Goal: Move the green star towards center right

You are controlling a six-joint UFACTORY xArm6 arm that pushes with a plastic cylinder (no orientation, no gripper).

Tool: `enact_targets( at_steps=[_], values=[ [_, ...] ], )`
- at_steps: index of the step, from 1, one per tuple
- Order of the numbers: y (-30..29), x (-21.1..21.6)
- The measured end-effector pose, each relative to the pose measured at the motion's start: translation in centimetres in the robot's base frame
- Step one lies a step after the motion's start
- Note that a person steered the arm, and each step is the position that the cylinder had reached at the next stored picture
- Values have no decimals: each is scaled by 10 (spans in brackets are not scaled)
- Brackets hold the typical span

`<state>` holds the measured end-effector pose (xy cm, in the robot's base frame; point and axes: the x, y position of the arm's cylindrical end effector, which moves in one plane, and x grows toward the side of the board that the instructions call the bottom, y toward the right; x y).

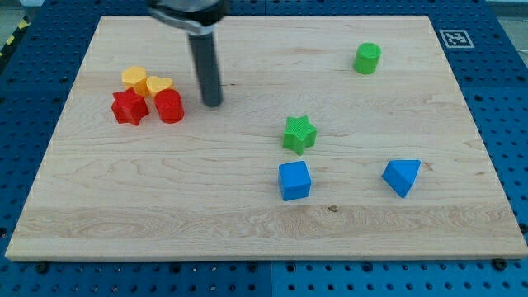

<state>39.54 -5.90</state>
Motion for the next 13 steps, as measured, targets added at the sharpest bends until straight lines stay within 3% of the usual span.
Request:
enact_targets(
  at_steps=[1,3,6,9,11,13],
  values=[
    [31,1],
    [31,10],
    [7,68],
    [103,68],
    [137,99],
    [210,100]
  ],
)
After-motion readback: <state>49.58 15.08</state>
